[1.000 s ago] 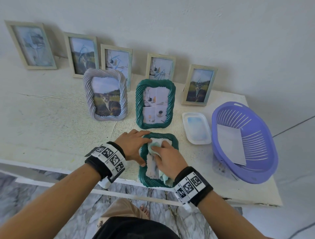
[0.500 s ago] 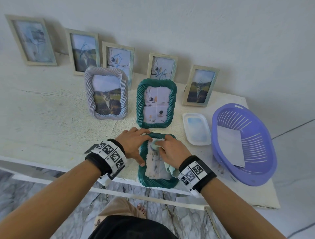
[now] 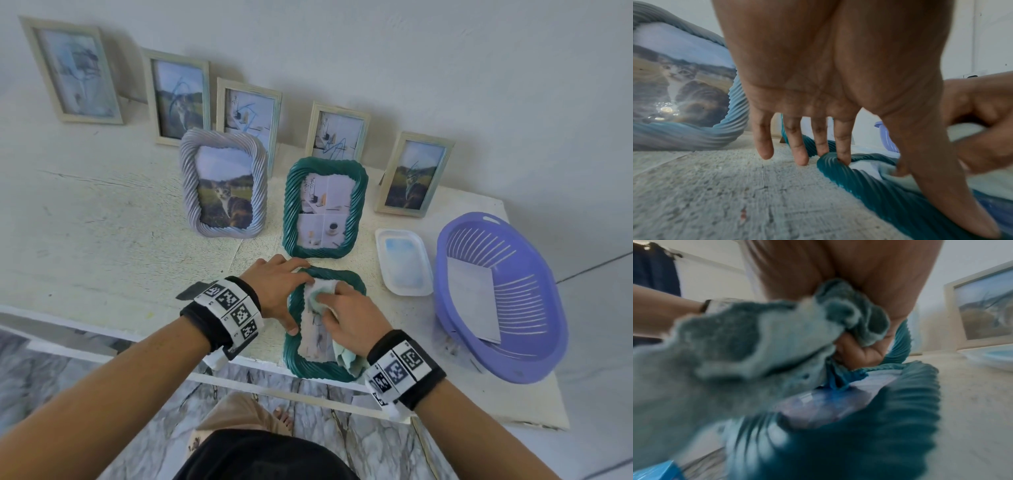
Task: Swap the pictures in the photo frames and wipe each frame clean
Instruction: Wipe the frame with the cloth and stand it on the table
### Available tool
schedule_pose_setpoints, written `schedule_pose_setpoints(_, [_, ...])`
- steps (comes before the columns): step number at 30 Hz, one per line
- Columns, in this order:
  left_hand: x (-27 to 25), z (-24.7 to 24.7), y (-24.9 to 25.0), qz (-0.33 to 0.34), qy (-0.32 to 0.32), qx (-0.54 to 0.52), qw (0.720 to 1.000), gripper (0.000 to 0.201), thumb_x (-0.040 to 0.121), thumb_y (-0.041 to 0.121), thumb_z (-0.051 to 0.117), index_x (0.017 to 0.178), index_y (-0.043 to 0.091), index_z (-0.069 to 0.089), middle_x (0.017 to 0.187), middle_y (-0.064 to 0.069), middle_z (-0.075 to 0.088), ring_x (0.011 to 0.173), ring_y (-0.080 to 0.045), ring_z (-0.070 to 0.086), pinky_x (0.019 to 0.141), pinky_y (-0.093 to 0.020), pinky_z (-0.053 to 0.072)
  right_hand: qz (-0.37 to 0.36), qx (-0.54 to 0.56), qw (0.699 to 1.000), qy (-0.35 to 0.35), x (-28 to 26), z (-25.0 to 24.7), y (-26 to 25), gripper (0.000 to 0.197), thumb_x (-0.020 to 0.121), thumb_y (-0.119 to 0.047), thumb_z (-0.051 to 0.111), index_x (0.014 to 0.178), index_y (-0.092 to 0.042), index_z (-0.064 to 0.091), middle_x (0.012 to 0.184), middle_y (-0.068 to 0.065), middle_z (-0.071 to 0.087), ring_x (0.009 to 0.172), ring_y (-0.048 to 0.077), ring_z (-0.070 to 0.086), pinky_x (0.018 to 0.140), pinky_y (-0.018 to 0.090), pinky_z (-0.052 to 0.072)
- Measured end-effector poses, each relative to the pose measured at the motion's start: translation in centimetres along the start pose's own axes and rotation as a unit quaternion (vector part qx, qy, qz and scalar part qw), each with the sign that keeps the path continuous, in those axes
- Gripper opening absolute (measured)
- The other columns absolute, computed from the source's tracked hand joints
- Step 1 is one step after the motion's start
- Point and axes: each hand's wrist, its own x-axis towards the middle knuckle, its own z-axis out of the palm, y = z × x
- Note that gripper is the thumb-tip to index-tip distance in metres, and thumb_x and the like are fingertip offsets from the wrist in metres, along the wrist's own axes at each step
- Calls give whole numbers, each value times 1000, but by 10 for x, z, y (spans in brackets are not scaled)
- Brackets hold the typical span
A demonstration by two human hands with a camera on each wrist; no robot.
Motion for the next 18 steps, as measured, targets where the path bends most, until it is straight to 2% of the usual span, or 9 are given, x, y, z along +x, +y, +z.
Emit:
schedule_pose_setpoints(3, [-1,1,-1,3,2,5,1000,100,63,69,74,146,33,31,158,9,15,133,-24,30,104,-44,34,-46,1,998,-39,-14,1,-1,37,95,-23,44,129,-26,56,113,10,52,95,34,59,81,41,51])
schedule_pose_setpoints(6, [-1,0,-1,7,2,11,1000,99,65,69,73,146,33,31,158,7,14,134,-25,29,105,-43,33,1,-38,999,-3,-4,-9,16,36,96,-24,43,130,-26,57,114,9,51,90,34,62,77,38,50])
schedule_pose_setpoints(9, [0,-1,0,9,2,15,1000,98,65,69,73,146,32,31,158,6,14,134,-25,30,105,-43,32,47,-21,998,46,3,-11,20,35,95,-23,45,126,-21,60,116,10,51,93,35,62,78,38,50])
schedule_pose_setpoints(11, [-1,-1,0,10,1,19,1000,99,65,69,72,146,31,31,158,6,14,134,-25,31,106,-44,33,23,1,1000,18,-5,-4,6,34,94,-22,45,126,-21,59,111,9,52,91,33,61,78,36,49])
schedule_pose_setpoints(14, [-2,-2,0,9,1,25,1000,99,66,69,72,147,31,30,158,5,14,134,-26,31,106,-45,34,-48,6,998,-40,-26,3,-10,37,94,-25,41,127,-25,56,107,7,50,85,30,60,77,38,52])
schedule_pose_setpoints(16, [-2,-2,1,9,-1,26,1000,98,66,69,71,147,32,30,159,5,14,134,-26,31,107,-45,33,-47,-28,998,-44,-23,-5,-4,38,96,-24,39,130,-28,55,108,6,49,84,30,61,74,33,49])
schedule_pose_setpoints(18, [-2,-2,1,10,-2,26,1000,98,66,70,71,147,32,30,159,4,14,134,-26,31,107,-44,32,-12,-52,998,-22,-10,-11,6,37,98,-24,40,131,-26,55,111,7,50,87,31,62,74,33,46])
